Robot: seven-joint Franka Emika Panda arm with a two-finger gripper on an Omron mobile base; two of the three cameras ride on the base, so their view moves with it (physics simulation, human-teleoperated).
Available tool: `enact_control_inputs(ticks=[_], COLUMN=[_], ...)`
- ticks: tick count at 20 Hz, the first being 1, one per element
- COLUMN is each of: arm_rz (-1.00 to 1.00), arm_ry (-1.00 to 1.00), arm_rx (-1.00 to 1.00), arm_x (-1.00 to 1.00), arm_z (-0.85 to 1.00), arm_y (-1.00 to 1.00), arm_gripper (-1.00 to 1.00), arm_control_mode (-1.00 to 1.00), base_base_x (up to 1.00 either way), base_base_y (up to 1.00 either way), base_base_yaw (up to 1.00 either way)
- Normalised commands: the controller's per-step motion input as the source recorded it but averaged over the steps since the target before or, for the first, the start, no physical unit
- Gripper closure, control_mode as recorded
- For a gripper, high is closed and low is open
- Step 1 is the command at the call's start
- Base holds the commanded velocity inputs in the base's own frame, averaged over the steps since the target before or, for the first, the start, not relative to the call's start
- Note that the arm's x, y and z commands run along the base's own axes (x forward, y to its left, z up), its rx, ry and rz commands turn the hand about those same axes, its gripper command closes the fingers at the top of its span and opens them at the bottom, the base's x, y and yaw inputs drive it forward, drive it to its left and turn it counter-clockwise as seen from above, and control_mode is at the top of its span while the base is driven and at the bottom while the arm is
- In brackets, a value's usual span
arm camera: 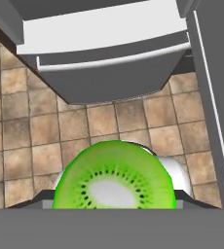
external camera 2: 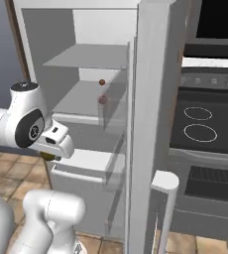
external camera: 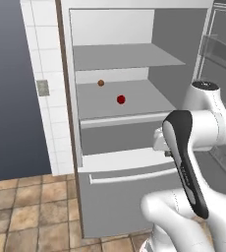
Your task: Pick up the apple and kiwi from the fridge and place one fruit on each plate on the dining counter.
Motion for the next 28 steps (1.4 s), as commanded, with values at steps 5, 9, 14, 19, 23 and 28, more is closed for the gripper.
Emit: enact_control_inputs(ticks=[5,9,14,19,23,28], arm_rz=[0.0,0.0,0.0,0.0,0.0,0.0], arm_ry=[0.0,0.0,0.0,0.0,0.0,0.0], arm_rx=[0.0,0.0,0.0,0.0,0.0,0.0], arm_x=[0.0,0.0,0.0,0.0,0.0,0.0], arm_z=[0.0,0.0,0.0,0.0,0.0,0.0], arm_y=[0.0,0.0,0.0,0.0,0.0,0.0], arm_gripper=[1.0,1.0,1.0,1.0,1.0,1.0], arm_control_mode=[1.0,1.0,1.0,1.0,1.0,1.0], base_base_x=[-0.56,-0.35,-0.53,-0.82,-0.82,-0.79], base_base_y=[0.68,0.76,0.63,0.52,0.37,0.07], base_base_yaw=[-0.12,-0.18,-0.49,-0.65,-0.62,-0.61])
